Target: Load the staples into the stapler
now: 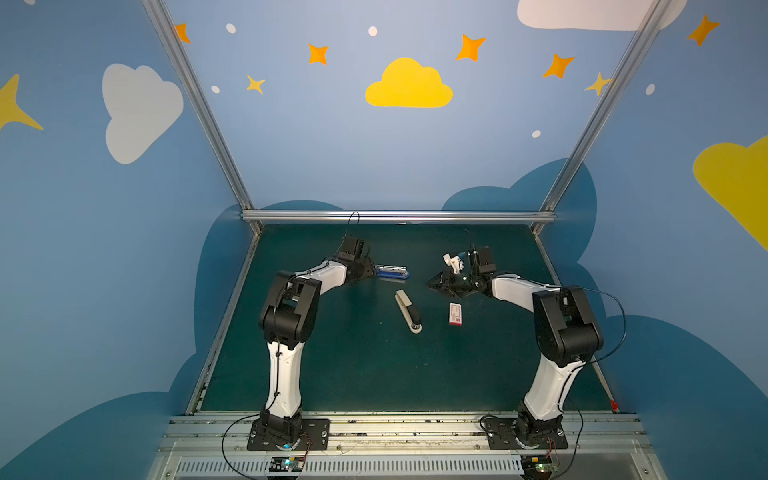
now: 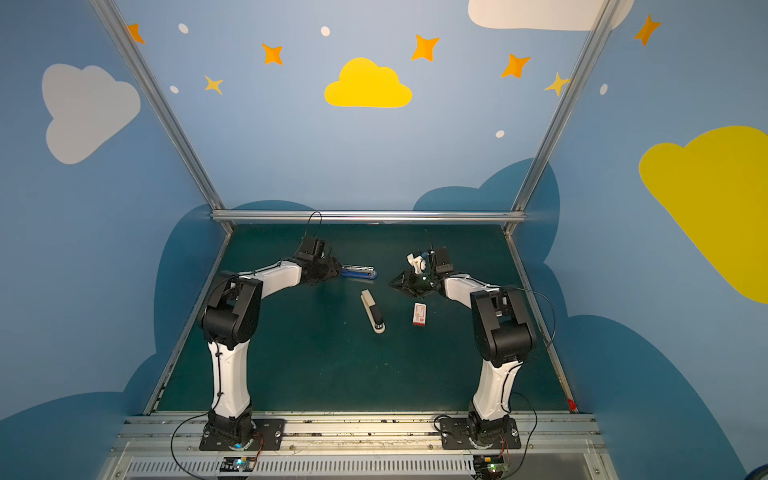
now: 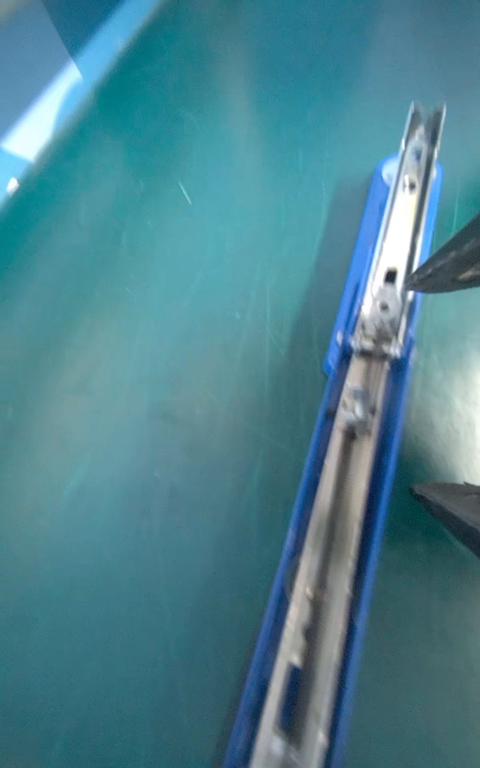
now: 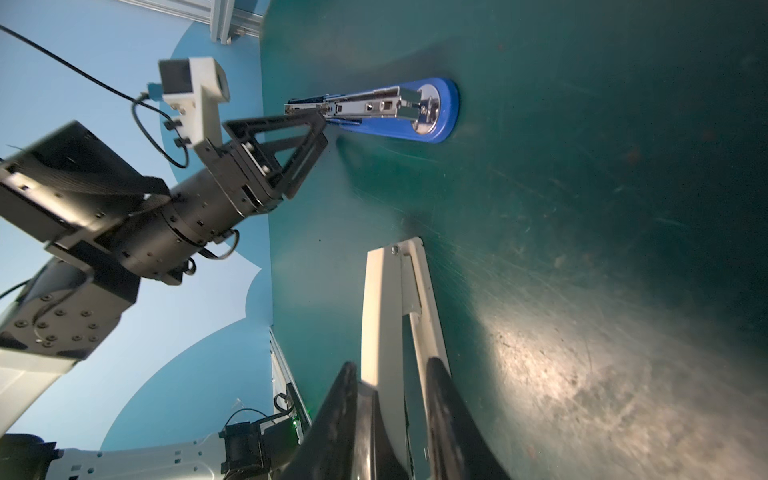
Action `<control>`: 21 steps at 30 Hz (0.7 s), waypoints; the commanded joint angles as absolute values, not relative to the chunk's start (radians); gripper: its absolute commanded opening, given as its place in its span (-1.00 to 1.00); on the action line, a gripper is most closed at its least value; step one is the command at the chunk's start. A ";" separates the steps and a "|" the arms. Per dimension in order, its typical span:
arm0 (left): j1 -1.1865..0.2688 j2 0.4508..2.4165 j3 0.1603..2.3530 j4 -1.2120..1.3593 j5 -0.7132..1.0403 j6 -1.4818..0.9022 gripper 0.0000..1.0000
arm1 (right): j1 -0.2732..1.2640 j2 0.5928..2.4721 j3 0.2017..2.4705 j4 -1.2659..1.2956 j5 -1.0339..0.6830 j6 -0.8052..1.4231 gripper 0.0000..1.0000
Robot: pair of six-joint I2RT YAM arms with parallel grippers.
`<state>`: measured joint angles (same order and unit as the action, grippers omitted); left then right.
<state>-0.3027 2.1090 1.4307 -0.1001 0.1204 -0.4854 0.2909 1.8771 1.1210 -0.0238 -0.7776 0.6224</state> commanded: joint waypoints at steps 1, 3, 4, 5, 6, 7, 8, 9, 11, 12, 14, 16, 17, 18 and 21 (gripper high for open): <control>-0.313 2.133 1.452 -0.087 0.196 -0.578 0.47 | 0.296 1.839 1.116 -0.043 -0.775 0.604 -0.41; -0.323 2.116 1.417 -0.031 0.200 -0.632 0.53 | 0.296 1.841 1.117 -0.043 -0.781 0.604 -0.41; -0.330 2.109 1.398 -0.001 0.198 -0.657 0.57 | 0.296 1.840 1.115 -0.043 -0.781 0.604 -0.41; -0.337 2.108 1.395 0.004 0.183 -0.682 0.63 | 0.299 1.840 1.113 -0.042 -0.781 0.604 -0.41; -0.342 2.113 1.405 -0.004 0.177 -0.702 0.65 | 0.299 1.841 1.111 -0.040 -0.781 0.604 -0.42; -0.347 2.127 1.432 -0.042 0.162 -0.726 0.65 | 0.299 1.842 1.110 -0.037 -0.786 0.606 -0.42; -0.352 2.141 1.467 -0.086 0.149 -0.743 0.66 | 0.299 1.842 1.108 -0.032 -0.788 0.609 -0.42; -0.358 2.151 1.488 -0.120 0.128 -0.765 0.66 | 0.299 1.841 1.107 -0.031 -0.789 0.610 -0.42; -0.368 2.171 1.534 -0.186 0.092 -0.817 0.68 | 0.299 1.838 1.101 -0.025 -0.791 0.611 -0.42; -0.373 2.181 1.557 -0.216 0.076 -0.836 0.73 | 0.299 1.834 1.097 -0.020 -0.790 0.611 -0.42; -0.385 2.206 1.610 -0.279 0.041 -0.870 0.80 | 0.299 1.830 1.091 -0.018 -0.790 0.609 -0.42; -0.392 2.246 1.686 -0.362 0.029 -0.889 0.80 | 0.299 1.829 1.089 -0.019 -0.792 0.607 -0.43; -0.394 2.272 1.735 -0.423 0.016 -0.907 0.80 | 0.298 1.826 1.088 -0.017 -0.794 0.607 -0.43; -0.394 2.295 1.776 -0.473 0.010 -0.917 0.80 | 0.298 1.825 1.086 -0.015 -0.796 0.607 -0.43; -0.403 2.367 1.909 -0.618 -0.013 -0.956 0.78 | 0.295 1.818 1.081 -0.014 -0.795 0.607 -0.43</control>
